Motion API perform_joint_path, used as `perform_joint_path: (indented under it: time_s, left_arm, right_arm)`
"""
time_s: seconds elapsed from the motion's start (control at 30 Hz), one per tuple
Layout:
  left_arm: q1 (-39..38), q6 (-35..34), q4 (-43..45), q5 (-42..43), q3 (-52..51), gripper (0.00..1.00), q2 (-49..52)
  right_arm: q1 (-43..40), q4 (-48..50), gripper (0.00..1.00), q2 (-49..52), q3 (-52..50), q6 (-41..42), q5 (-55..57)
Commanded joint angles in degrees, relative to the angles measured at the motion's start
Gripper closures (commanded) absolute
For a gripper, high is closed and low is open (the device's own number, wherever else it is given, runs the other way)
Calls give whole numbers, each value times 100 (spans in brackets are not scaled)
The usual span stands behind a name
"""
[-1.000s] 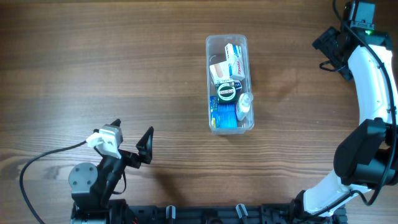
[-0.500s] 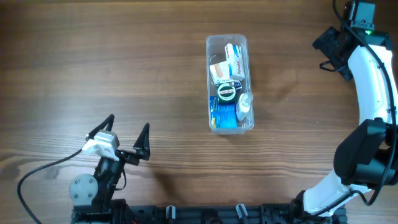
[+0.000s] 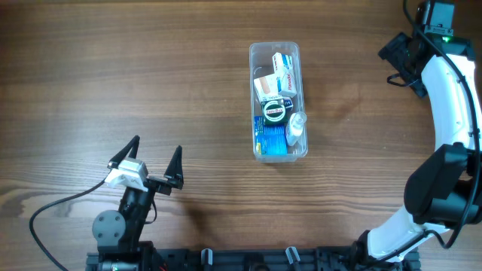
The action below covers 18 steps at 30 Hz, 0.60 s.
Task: Pack container
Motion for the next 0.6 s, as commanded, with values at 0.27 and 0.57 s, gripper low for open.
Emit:
perform_joint_path:
  time_s: [0.27,0.57]
  left_arm:
    - [-55,70,-645,-184,-44,0,-66]
    - [-55,70,-645,-184,-44,0,-61]
  right_arm:
    - [-2,4,0,96,4,87,96]
    - [-2,4,0,96,4,87,96]
